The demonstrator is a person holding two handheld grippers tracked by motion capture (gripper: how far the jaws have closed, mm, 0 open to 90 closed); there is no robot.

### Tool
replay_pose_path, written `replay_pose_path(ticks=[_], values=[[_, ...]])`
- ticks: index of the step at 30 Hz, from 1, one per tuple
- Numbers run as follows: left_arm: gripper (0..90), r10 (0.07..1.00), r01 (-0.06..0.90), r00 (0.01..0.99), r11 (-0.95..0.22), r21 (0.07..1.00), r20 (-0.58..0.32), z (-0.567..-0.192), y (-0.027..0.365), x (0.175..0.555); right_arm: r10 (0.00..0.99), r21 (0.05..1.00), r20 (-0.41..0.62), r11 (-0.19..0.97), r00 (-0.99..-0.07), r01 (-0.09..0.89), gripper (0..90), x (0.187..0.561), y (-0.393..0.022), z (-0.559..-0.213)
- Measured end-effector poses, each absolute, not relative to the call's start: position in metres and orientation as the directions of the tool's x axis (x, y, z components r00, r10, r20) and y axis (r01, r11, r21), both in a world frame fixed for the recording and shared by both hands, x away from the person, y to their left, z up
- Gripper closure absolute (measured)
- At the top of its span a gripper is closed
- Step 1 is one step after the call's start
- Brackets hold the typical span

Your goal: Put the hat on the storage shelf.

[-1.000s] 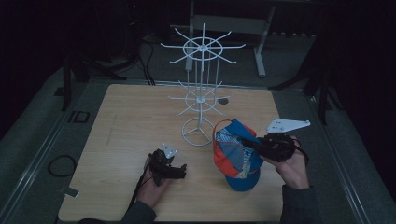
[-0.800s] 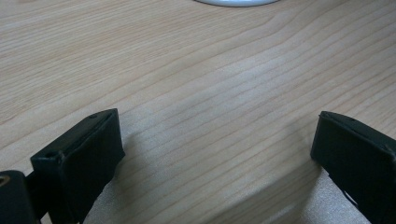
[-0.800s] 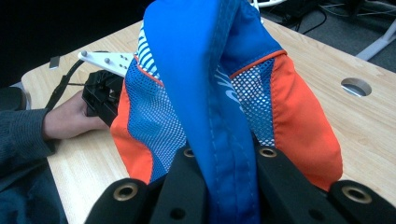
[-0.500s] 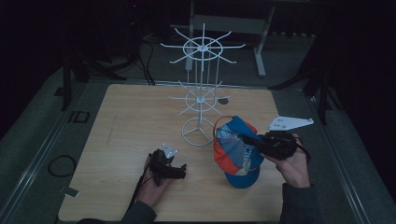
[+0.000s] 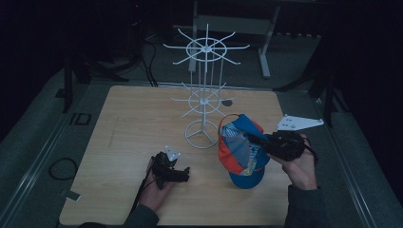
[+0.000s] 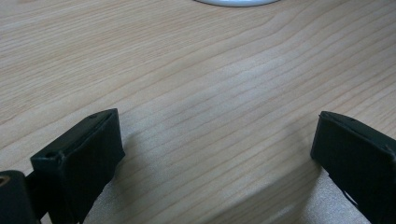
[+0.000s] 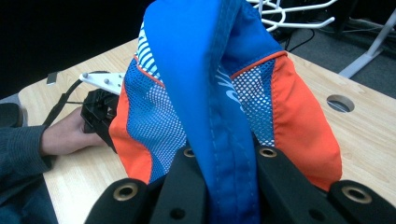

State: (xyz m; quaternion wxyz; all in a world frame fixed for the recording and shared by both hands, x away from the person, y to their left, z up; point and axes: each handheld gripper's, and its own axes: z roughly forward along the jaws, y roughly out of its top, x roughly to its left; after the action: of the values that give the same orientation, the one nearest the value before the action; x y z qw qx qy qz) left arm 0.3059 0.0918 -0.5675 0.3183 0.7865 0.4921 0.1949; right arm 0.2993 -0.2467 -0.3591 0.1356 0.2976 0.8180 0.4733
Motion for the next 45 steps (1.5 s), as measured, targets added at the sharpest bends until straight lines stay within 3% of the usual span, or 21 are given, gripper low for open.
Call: replay_pose_path(ticks=[45], values=[[2.6, 0.899, 0.65, 0.439, -0.312, 0.693, -0.007, -0.568, 0.092, 0.306, 0.583, 0.907, 0.023, 0.329, -0.812, 0.262, 88.3, 0.281, -0.248, -0.327]])
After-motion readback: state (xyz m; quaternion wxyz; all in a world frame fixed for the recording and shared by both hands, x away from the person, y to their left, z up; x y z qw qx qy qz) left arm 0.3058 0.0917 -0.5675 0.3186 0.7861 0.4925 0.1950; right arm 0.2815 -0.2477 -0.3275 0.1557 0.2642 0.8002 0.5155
